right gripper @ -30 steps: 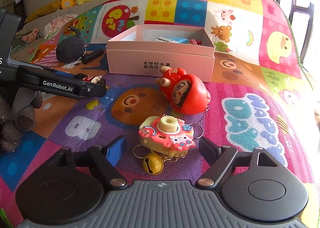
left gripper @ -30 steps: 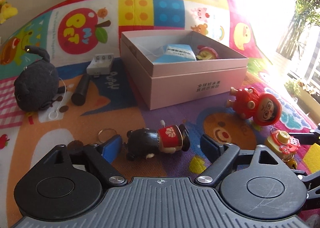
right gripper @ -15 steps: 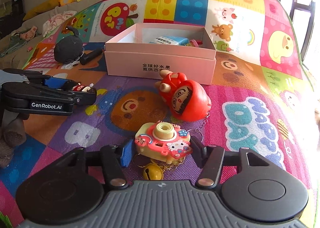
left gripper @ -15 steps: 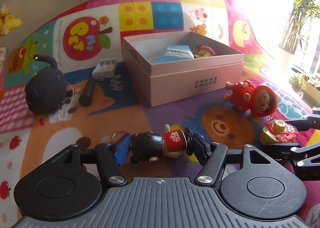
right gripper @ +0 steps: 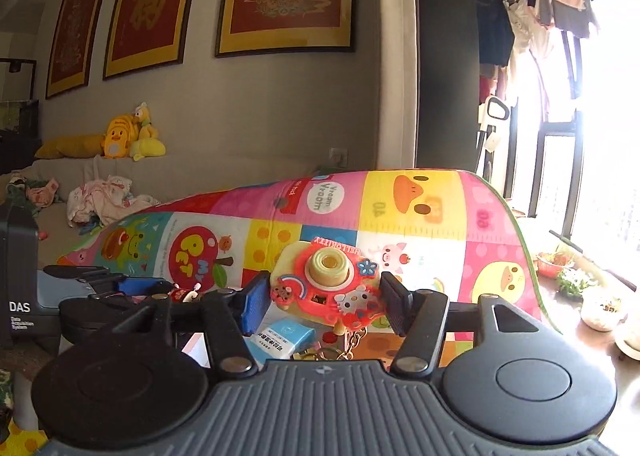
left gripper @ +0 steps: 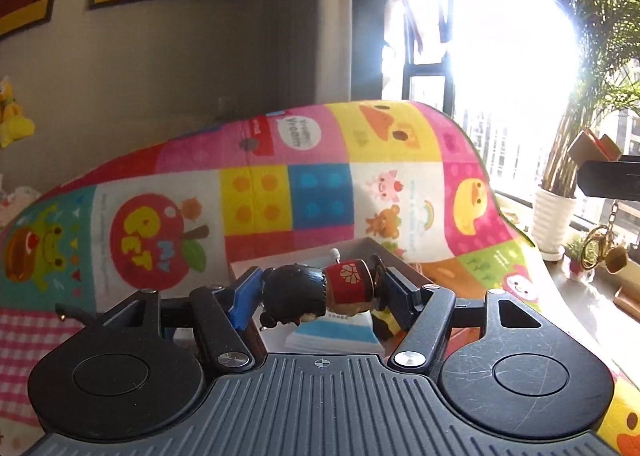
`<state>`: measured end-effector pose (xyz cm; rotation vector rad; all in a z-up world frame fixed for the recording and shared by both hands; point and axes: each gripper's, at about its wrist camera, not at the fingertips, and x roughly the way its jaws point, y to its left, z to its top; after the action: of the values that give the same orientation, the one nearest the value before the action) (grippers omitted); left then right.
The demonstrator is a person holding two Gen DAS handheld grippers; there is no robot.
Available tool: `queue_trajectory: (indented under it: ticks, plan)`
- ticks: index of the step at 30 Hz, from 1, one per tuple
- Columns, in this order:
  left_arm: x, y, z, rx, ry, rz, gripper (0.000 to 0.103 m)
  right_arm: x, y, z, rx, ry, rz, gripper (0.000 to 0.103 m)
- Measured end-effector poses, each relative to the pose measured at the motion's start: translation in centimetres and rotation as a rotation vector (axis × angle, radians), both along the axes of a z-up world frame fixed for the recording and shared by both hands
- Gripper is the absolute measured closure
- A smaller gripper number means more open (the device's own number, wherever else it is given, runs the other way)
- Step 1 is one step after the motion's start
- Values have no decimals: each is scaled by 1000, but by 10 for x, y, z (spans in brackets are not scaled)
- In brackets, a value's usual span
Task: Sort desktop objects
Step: 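Drop the figurine into the pink box with left tool while right tool drops the keychain toy in, then grasp the white battery charger with the right tool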
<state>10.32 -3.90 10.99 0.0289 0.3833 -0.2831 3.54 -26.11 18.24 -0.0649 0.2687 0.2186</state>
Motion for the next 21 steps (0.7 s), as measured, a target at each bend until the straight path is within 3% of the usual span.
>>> queue_trajectory:
  ticks: [7, 11, 15, 21]
  plan:
    - [43, -16, -54, 32, 107, -11, 32, 28, 7, -20, -62, 84, -13, 45]
    - [21, 6, -62, -38, 96, 17, 13, 51, 12, -25, -66, 140, -1, 45]
    - [-18, 37, -65, -74, 75, 75, 8, 88, 32, -24, -59, 186, 31, 45]
    - [-42, 72, -92, -163, 159, 161, 8, 174, 91, -41, -24, 328, 71, 45]
